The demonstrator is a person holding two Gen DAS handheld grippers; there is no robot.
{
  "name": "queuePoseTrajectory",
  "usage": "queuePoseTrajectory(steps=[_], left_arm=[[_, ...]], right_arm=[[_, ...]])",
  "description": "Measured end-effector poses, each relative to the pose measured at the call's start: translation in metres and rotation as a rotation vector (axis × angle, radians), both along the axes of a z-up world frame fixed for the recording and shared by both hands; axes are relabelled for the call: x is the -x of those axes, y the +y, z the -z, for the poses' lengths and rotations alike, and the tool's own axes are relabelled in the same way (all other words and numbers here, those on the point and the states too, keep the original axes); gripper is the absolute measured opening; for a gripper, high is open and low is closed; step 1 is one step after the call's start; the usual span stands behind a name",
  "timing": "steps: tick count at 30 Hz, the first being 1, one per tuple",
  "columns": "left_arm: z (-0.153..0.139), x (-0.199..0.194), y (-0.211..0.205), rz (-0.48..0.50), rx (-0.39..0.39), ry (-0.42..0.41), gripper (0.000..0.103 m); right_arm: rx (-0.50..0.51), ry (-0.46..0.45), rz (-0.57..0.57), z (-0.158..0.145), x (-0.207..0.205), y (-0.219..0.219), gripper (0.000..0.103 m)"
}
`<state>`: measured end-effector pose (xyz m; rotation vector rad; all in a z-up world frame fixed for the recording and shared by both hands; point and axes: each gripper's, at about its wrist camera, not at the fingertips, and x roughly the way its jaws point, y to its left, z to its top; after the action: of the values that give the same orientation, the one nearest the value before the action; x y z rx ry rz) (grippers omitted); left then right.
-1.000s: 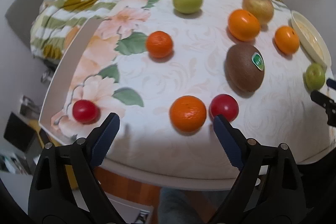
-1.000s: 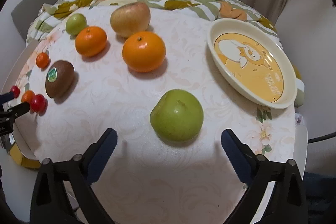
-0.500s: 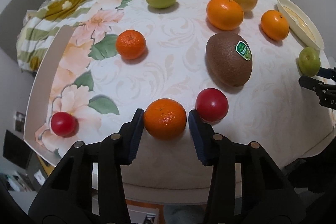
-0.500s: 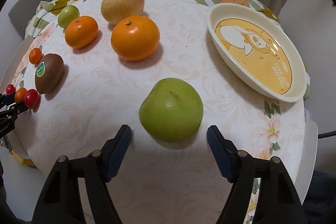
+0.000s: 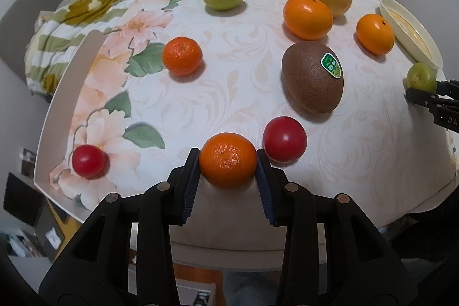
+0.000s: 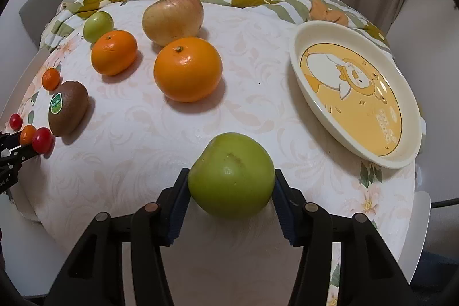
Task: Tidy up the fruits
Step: 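Grasp the small mandarin with the left tool while the right tool grasps the green apple, then carry the mandarin to the duck plate and release it with the left tool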
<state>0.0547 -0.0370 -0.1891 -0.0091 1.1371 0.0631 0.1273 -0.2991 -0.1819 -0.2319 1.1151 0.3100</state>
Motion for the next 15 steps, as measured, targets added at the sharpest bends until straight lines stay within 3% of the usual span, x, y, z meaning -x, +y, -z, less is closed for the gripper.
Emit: queuePoseTrajectory(steps=[8,15], left_arm=[[-0.017,0.006,-0.002,-0.043,-0.002,-0.01,0.045],[-0.057,0.006,-0.019,-0.052,-0.025,-0.056,0.045]], right_arm=[[-0.032,-0.008,-0.026,-0.013,0.004,-0.003,0.051],[-0.083,-0.041,-0.023,-0.044,0.008,-0.018,0.051]])
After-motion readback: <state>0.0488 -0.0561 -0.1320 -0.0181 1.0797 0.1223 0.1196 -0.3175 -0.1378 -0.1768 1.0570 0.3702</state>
